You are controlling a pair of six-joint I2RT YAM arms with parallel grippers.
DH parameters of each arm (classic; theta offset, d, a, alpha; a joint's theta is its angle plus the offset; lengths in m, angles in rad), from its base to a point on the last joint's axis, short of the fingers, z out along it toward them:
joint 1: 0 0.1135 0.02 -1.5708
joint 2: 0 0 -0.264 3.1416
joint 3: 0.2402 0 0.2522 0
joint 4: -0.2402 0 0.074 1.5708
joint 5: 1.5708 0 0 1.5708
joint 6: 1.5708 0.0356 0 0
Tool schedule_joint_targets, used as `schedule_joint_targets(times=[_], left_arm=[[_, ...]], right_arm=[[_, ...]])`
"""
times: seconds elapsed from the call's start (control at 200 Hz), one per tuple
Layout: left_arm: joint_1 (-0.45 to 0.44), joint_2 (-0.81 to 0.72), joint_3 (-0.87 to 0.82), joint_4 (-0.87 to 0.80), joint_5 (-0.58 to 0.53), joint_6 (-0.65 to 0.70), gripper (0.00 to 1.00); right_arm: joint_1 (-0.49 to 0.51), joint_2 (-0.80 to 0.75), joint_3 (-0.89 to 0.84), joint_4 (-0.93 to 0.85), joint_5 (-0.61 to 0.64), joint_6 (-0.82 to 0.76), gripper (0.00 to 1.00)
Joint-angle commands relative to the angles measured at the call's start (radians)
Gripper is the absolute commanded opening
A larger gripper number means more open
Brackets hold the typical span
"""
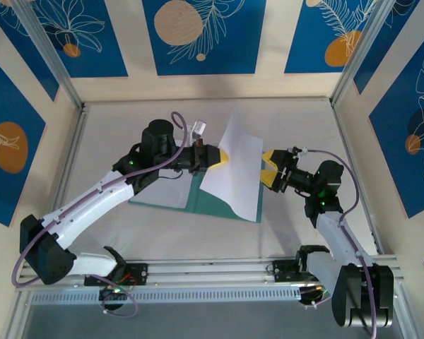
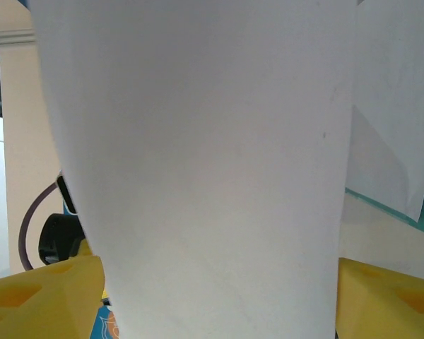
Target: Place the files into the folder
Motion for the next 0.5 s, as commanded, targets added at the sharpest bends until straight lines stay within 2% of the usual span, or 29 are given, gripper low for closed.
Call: schedule_joint_targets(times=[0.0, 0.25, 0.495], left_arm=[[0.008, 0.002, 0.016, 0.084, 0.052, -0.008, 0.0], [-0.021, 0.046, 0.01, 0.237, 0.09, -0.101, 0.0], [-0.001, 0.063, 0.019, 0.232, 0.112, -0.084, 0.0]], right_arm=[[-0.004, -0.011, 0.0, 0.013, -0.029, -0.004, 0.82], [-0.004, -0.016, 0.003, 0.126, -0.035, 0.056, 0.82], [-0.004, -0.056, 0.021, 0.156, -0.048, 0.042, 0.81]])
